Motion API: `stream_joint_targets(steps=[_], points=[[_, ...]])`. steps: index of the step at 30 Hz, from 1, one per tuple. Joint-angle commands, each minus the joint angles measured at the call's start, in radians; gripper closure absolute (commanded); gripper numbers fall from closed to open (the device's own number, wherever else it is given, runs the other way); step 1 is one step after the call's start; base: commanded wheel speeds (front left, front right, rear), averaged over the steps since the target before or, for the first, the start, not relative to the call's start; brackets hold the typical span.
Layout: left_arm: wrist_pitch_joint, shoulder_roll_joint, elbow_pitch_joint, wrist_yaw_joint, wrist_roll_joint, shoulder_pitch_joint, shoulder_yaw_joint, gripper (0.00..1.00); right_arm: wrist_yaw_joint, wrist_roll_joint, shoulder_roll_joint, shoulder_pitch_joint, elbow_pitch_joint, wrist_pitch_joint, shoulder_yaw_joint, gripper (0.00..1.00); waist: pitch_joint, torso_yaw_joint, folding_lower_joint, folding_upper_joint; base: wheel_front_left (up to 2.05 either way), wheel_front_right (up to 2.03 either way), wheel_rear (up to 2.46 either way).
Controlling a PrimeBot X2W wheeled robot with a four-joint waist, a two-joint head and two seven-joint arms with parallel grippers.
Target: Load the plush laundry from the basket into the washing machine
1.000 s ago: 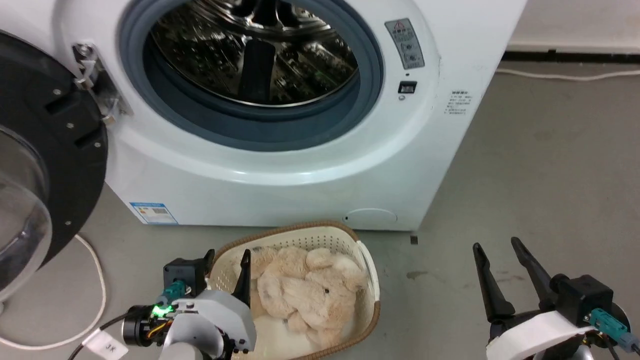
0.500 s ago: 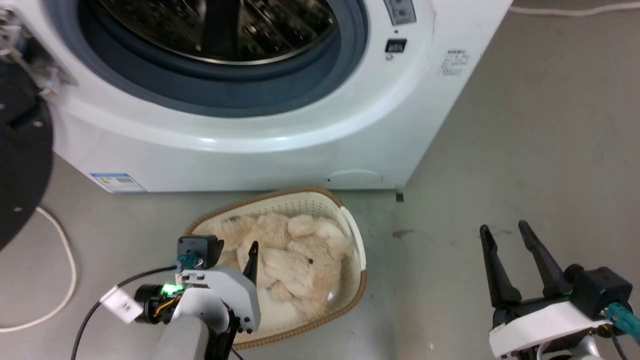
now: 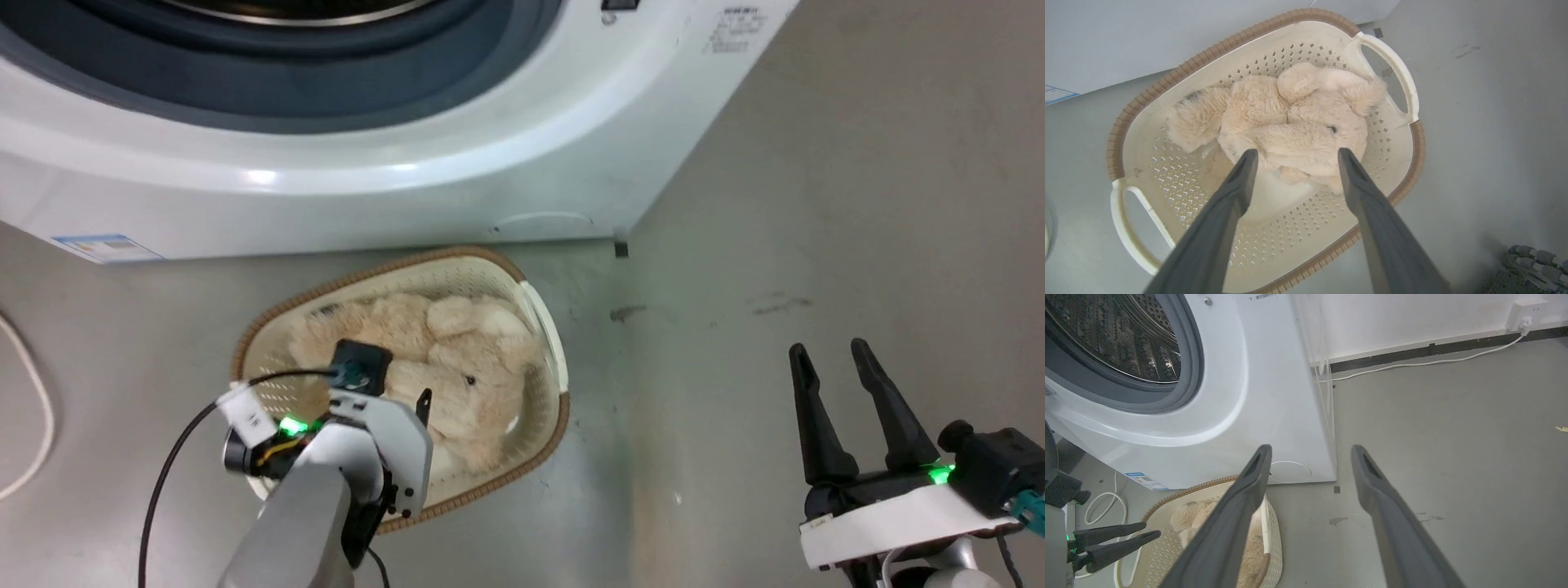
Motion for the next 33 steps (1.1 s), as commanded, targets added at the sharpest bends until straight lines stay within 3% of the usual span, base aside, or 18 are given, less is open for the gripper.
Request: stream_joint_targets(steps=[1,11,20,33], points=[[0.009,0.011,0.022,-0.004,0.006,-0.032,-0.019,0.00,0.000,0.017,0.000,-0.021,-0.010,-0.011,0.002,0.00,0.029,-0.016,-0.0001,-0.0001,0.00,0.00,0.00],[0.071,0.075,0.099,-0.020,0.042,-0.155,-0.121,0.00,0.000,0.075,0.000,-0.032,-0.036,-0.032,0.006,0.00,0.146,-0.047,-0.0001,-0.0001,0.00,0.00,0.00],[0.135,0.153,0.163,-0.023,0.142,-0.282,-0.273,0.00,-0.001,0.133,0.000,-0.042,-0.059,-0.050,0.019,0.00,0.243,-0.072,-0.0001,-0.0001,0.00,0.00,0.00],[0.187,0.194,0.242,-0.024,0.144,-0.409,-0.379,0.00,-0.001,0.214,0.000,-0.049,-0.076,-0.077,0.023,0.00,0.369,-0.093,-0.0001,-0.0001,0.00,0.00,0.00]])
